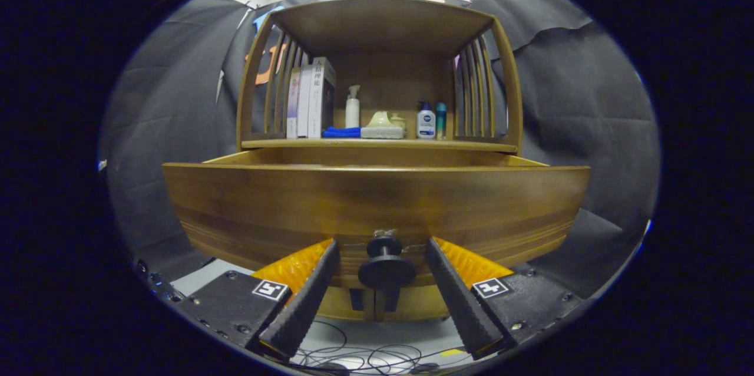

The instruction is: Pull open the drawer, take out the items inside it, and place them on the countertop above the cabinet.

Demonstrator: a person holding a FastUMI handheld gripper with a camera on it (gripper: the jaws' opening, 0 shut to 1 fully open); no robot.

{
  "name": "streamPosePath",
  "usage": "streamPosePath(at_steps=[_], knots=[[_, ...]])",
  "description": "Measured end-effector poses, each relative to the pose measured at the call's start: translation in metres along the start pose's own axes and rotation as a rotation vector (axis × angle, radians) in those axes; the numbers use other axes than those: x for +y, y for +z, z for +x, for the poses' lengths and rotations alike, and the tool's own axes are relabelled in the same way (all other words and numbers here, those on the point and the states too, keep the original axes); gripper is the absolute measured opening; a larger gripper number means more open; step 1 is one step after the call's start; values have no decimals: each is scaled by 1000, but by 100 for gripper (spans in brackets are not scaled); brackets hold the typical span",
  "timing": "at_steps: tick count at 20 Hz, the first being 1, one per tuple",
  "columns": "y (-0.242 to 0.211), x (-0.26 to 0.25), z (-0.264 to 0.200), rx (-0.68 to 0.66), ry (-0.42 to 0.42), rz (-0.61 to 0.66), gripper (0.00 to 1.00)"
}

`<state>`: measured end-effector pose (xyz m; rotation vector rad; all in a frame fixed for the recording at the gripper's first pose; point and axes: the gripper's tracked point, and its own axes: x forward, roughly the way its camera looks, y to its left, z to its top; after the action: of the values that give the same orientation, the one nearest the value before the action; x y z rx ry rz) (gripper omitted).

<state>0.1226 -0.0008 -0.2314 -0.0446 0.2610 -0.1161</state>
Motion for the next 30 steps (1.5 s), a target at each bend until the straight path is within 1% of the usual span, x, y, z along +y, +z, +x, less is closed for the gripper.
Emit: streamPosePath(at_steps=[6, 8, 14, 25, 30], knots=[[12, 2, 31, 2, -6, -5, 98], [19, 2, 48, 9, -10, -8, 99], [25, 4, 74, 29, -17, -14, 99], [30, 4, 97, 48, -21, -10, 99], [31, 4, 96, 61, -24, -3, 99]])
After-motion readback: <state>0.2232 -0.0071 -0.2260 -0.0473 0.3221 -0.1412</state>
